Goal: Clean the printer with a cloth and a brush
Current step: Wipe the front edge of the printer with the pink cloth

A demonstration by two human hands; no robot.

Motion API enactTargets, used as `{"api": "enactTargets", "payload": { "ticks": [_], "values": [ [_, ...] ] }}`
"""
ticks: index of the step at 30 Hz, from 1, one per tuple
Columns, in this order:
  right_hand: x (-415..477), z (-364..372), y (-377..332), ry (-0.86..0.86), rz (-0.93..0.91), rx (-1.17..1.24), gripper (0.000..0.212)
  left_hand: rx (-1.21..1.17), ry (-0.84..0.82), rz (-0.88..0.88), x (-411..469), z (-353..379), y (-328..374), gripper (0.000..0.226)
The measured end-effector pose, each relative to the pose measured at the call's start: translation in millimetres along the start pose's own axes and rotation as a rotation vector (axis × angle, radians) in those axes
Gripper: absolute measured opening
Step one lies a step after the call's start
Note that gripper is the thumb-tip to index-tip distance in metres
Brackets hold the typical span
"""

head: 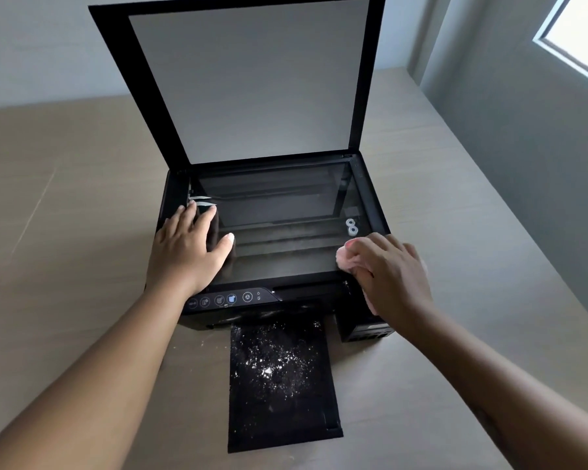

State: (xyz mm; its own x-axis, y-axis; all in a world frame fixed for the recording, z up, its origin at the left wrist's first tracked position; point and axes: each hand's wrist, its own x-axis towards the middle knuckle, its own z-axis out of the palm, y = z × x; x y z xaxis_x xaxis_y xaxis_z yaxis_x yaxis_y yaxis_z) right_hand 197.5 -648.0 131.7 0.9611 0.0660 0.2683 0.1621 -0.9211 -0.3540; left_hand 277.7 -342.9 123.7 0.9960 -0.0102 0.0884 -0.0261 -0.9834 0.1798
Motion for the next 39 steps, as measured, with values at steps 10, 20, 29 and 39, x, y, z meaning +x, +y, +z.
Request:
{"api": "enactTargets", "payload": {
  "ticks": [10,20,29,39],
  "values": [
    [18,-3,-6,-0.081,0.038,-0.077,0.02,-0.015,0.001,0.006,-2,1,5,0.066],
    [-14,11,-14,0.028,-0.074,-0.033,0.029,-0.007,-0.008,0.005,0,1,4,0.068],
    [-33,37,-69,-0.069,-0.237,0.14,0.032,-0.001,-0.01,0.003,-1,2,3,0.068],
    [-47,44,-71,-0.079,-0.196,-0.097,0.047,0.005,-0.037,0.024,-2,4,2,0.072]
  ]
}}
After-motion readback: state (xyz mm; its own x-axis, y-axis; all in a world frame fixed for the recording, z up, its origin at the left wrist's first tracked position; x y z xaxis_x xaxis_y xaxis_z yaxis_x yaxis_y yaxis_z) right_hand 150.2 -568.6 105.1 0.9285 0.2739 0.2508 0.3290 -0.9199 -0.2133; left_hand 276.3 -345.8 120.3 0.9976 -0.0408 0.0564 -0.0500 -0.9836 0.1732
